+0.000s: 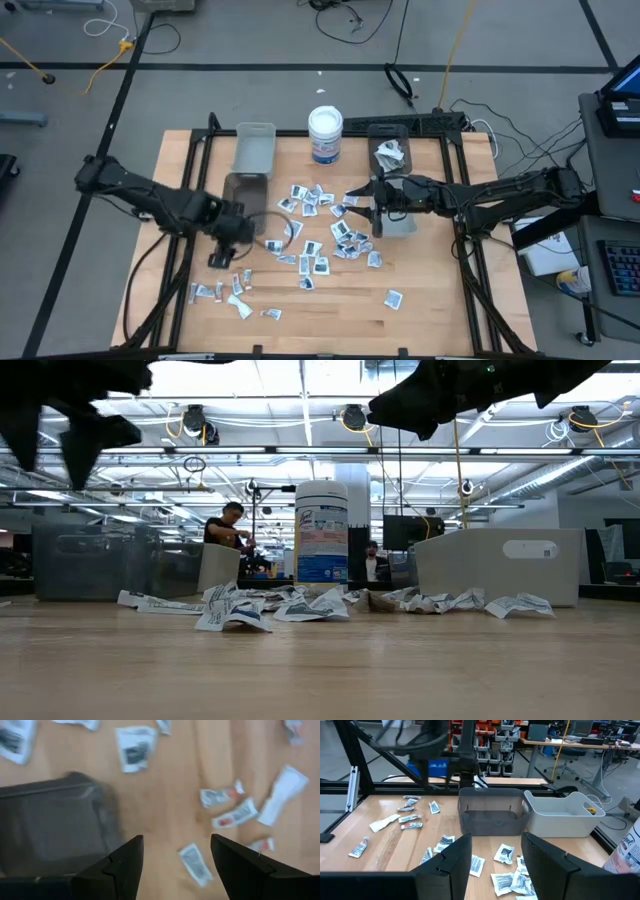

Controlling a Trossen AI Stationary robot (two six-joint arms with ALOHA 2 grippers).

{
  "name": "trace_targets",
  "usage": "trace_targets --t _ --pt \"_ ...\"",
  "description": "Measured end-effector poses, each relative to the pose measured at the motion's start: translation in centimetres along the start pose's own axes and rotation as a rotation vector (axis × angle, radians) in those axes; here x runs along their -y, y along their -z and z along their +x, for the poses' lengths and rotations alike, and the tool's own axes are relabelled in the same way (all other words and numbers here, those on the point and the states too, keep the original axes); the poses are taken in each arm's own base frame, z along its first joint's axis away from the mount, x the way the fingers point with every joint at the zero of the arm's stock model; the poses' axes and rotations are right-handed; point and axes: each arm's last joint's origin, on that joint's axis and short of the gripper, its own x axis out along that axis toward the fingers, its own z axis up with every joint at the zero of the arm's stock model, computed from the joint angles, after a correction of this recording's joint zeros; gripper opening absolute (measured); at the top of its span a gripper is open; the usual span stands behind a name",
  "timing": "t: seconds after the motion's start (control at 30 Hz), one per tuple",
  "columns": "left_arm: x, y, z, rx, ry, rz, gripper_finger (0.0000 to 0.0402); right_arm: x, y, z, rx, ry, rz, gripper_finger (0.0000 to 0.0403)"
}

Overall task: Pick & Place First Aid Supplies
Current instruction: Put the green bandage into the right black bin

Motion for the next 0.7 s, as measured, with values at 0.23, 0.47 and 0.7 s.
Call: trace_targets --t 0.23,0.47,0.7 --pt "4.4 0.3 1.7 -0.072 0.019 0.066 0.0237 0.0 -0.4 -0.4 0.021 0.000 -0.007 0.0167" --pt "7.9 0.3 3.4 -0.060 0.052 0.106 0.0237 0.1 -1.3 -1.4 0.058 0.001 -0.011 0.0167" --pt "10.3 -0.1 5.1 -0.026 0.088 0.071 0.0237 0.2 -2.0 -2.3 0.091 0.003 0.003 0.0167"
